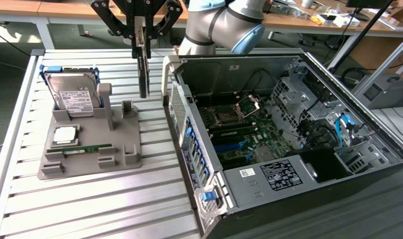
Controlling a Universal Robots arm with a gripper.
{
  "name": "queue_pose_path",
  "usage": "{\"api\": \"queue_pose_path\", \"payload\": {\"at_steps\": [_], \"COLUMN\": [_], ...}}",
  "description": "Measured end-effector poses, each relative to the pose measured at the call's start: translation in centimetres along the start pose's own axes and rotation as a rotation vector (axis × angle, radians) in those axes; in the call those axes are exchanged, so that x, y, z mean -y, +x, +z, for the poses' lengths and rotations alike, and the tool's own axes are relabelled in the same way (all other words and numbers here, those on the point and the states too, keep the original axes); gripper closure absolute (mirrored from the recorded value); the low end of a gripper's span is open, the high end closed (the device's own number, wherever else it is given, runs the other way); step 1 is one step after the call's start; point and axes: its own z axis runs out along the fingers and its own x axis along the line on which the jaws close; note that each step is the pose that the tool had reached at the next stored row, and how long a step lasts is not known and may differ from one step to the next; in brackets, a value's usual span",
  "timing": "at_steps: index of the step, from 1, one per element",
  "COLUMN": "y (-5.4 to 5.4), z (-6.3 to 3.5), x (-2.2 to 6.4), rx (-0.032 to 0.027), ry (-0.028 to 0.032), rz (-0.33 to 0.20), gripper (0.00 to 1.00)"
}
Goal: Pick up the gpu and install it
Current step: 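Pick up the gpu and move the gpu toward the slot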
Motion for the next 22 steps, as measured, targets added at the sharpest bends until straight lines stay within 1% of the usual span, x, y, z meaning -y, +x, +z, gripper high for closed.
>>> {"api": "queue_pose_path", "payload": {"at_steps": [6,22], "y": [-0.37,-1.01], "z": [0.04,0.1], "x": [-0.03,-0.02], "rx": [0.0004,0.0007], "ry": [0.0039,0.0092], "rz": [0.0,0.0], "gripper": [0.73,0.73]}}
